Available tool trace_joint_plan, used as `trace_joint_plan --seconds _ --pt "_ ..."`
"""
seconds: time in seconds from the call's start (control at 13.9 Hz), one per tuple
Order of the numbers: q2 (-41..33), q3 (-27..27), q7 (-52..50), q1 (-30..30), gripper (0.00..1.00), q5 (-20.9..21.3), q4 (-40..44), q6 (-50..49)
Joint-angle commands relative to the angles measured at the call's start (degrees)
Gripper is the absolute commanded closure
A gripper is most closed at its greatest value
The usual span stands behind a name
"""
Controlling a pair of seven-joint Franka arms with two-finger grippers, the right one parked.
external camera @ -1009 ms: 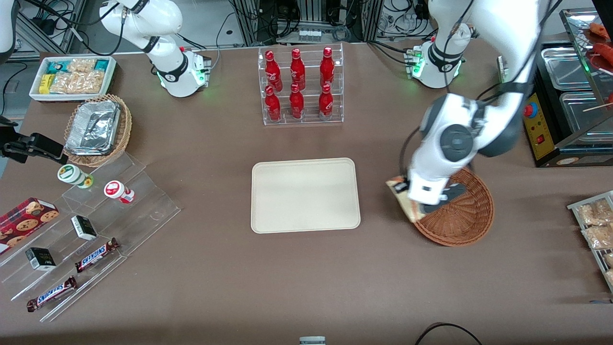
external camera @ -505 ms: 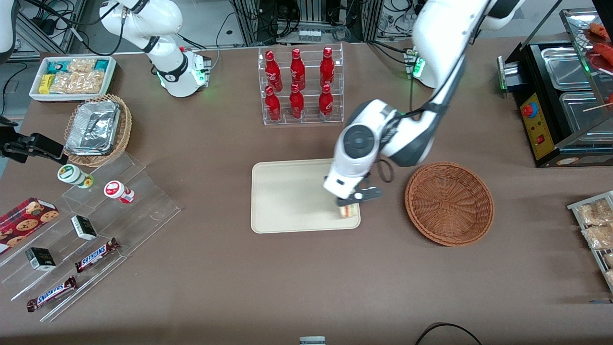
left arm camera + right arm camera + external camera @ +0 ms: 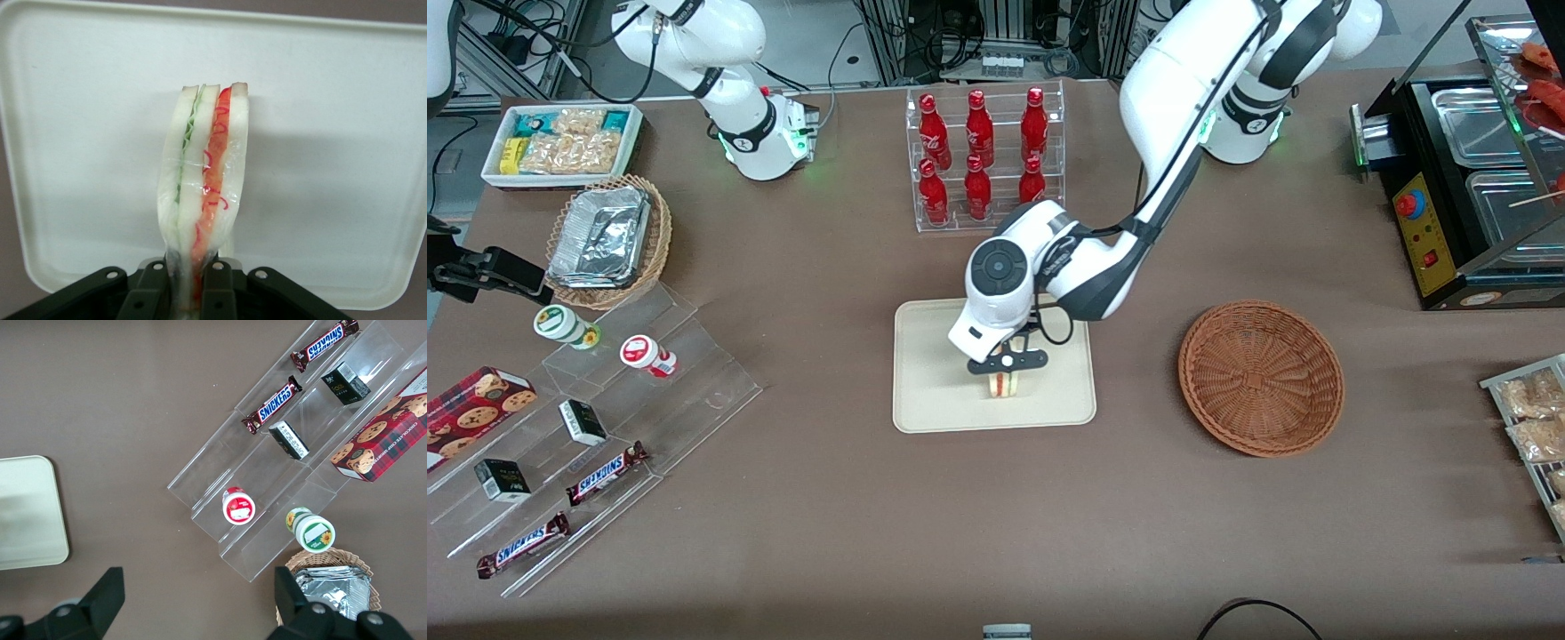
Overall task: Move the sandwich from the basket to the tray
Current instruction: 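Lower the sandwich onto the tray and open the left gripper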
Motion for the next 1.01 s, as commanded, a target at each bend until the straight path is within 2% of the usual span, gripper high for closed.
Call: trace_joint_plan --seconds 0.0,0.22,0.29,0.36,0.94 --pt "3.1 0.8 -2.8 -1.3 1.00 -0.8 5.0 -1.5" --pt "5.1 0.8 -6.4 -1.8 1.00 -0.8 6.8 -1.3" --pt "5.1 0.8 -6.5 -1.8 0.61 -0.8 6.8 -1.3" --pt "5.1 0.9 -6.5 -1.8 0.01 -0.7 6.8 -1.2" --pt "1.1 1.0 -5.9 -1.2 0.00 -0.8 7.3 -4.7"
